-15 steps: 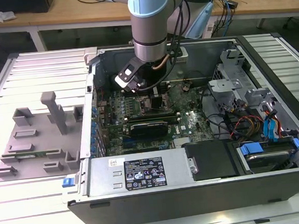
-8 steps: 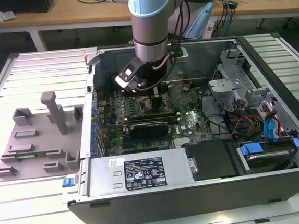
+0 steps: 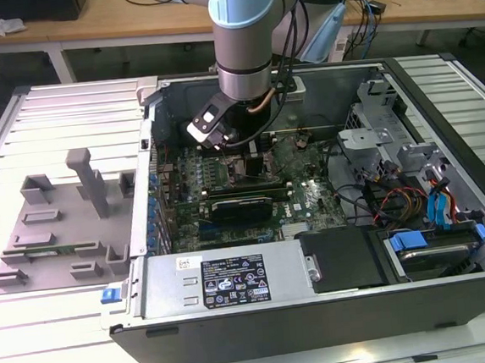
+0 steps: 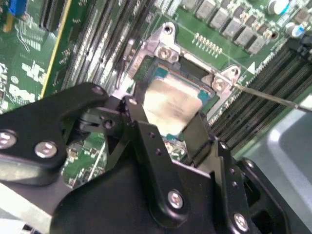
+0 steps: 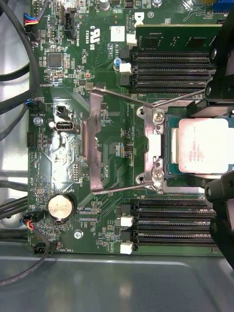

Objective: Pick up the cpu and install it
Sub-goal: 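Place the cpu into insertion slot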

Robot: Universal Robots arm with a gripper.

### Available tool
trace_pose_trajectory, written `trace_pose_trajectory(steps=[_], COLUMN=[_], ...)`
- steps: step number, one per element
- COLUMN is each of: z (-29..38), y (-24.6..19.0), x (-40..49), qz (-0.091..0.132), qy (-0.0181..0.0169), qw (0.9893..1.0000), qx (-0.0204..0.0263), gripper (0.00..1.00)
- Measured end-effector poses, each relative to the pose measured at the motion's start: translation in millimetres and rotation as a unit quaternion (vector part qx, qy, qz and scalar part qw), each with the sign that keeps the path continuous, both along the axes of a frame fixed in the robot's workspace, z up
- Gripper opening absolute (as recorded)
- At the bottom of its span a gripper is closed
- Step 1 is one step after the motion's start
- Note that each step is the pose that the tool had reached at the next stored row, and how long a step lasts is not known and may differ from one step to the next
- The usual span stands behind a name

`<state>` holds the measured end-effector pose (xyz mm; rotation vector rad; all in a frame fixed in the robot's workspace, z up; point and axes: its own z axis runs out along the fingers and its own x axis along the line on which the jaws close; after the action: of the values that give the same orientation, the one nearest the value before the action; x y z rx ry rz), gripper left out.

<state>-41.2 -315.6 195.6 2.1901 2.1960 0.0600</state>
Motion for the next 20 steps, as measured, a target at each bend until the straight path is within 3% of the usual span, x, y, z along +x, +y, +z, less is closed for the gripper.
trace_pose_trajectory(steps=[1, 3, 5, 9, 14, 18, 19, 20], z=[0.3, 4.7, 13.9, 23.3, 23.9, 24.1, 24.2, 24.3], y=[-0.2, -0.2, -0.2, -0.2, -0.1, -0.1, -0.2, -0.2], x=[-0.2, -0.2, 0.0, 0.1, 0.1, 0.1, 0.1, 0.1], qz=[0.0, 0.0, 0.0, 0.0, 0.0, 0.0, 0.0, 0.0], qy=[0.0005, 0.0006, 0.0005, 0.0005, 0.0005, 0.0005, 0.0005, 0.0005], qw=[1.0, 1.0, 1.0, 1.0, 1.0, 1.0, 1.0, 1.0], qx=[-0.0005, -0.0006, -0.0005, -0.0005, -0.0005, -0.0005, -0.0005, -0.0005], gripper=[0.62, 0.62, 0.62, 0.62, 0.62, 0.41, 0.29, 0.23])
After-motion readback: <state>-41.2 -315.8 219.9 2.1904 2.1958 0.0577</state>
